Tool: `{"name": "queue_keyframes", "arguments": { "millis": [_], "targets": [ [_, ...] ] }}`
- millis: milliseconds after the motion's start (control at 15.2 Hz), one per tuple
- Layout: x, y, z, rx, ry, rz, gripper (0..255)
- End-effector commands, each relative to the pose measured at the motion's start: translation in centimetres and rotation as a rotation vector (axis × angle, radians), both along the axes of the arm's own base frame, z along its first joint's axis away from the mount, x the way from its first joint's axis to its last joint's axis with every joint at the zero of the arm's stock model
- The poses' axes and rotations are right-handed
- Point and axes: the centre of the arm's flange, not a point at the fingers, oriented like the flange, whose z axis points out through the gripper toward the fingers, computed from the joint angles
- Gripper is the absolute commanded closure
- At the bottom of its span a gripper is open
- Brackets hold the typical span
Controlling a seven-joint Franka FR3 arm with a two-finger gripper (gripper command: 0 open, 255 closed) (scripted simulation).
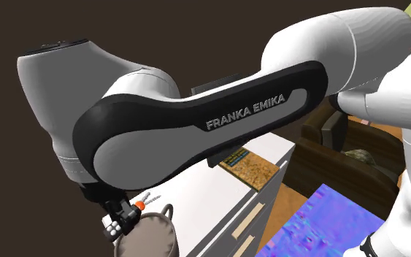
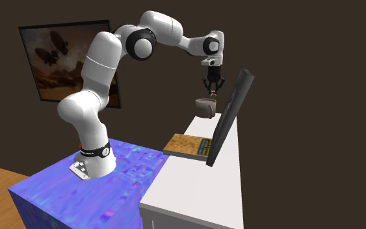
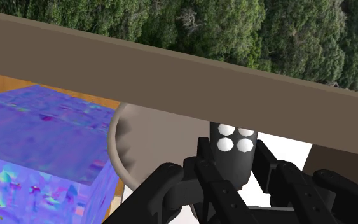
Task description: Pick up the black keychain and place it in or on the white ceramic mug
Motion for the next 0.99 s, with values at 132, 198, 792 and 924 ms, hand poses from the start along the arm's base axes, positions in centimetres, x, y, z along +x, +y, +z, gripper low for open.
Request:
{"name": "queue_keyframes", "arguments": {
  "millis": [132,198,792,924],
  "targets": [
    [0.0,0.1,2.2,0.000,0.000,0.000,255],
    [0.0,0.1,2.7,0.000,0.000,0.000,255],
    [-2.0,-3.6,3.7,0.000,0.000,0.000,255],
    [-2.0,-3.6,2.7,0.000,0.000,0.000,255]
  ]
}}
